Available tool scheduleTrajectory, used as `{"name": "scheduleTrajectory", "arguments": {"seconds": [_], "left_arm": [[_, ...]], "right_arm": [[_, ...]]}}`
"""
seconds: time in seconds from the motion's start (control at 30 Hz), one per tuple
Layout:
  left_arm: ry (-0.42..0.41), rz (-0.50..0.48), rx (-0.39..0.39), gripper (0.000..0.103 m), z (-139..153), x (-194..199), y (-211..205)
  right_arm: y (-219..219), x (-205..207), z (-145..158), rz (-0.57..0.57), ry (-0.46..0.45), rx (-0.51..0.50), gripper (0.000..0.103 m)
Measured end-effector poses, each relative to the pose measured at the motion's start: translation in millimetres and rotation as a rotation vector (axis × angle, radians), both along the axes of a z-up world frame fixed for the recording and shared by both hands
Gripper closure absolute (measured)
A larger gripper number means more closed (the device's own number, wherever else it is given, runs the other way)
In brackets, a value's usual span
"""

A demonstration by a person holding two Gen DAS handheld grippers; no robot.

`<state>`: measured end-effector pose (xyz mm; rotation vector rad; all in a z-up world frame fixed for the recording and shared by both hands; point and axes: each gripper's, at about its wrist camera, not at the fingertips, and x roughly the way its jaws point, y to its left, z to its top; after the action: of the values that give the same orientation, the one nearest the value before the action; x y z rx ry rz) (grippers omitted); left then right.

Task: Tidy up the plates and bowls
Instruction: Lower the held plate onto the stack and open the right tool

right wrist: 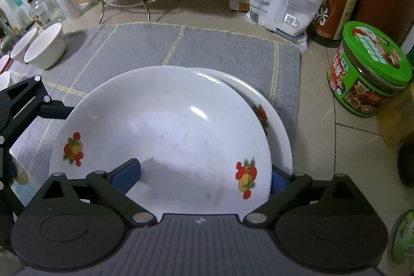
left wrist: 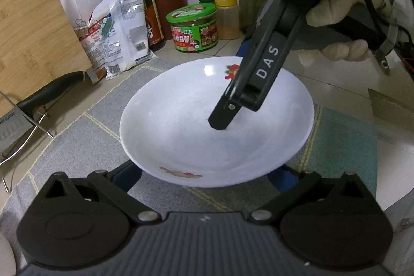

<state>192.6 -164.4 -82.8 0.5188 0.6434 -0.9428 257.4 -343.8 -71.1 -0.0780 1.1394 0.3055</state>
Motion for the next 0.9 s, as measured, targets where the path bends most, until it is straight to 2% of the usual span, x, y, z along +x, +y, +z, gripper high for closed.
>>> {"name": "scheduleTrajectory", "arguments": {"seconds": [0.4, 0.9], "left_arm": [[-0.002, -0.015, -0.012, 0.001, 1.0, 0.4, 3.2], [-0.003, -0.018, -0.026, 0.001, 1.4, 2.4, 4.3]], "right_arm": [[3.7, -3.8, 4.9, 0.008, 0.051, -0.044, 0.0], [-0.9, -16.8, 13.8, -0.009, 0.043, -0.062, 0.0]]}}
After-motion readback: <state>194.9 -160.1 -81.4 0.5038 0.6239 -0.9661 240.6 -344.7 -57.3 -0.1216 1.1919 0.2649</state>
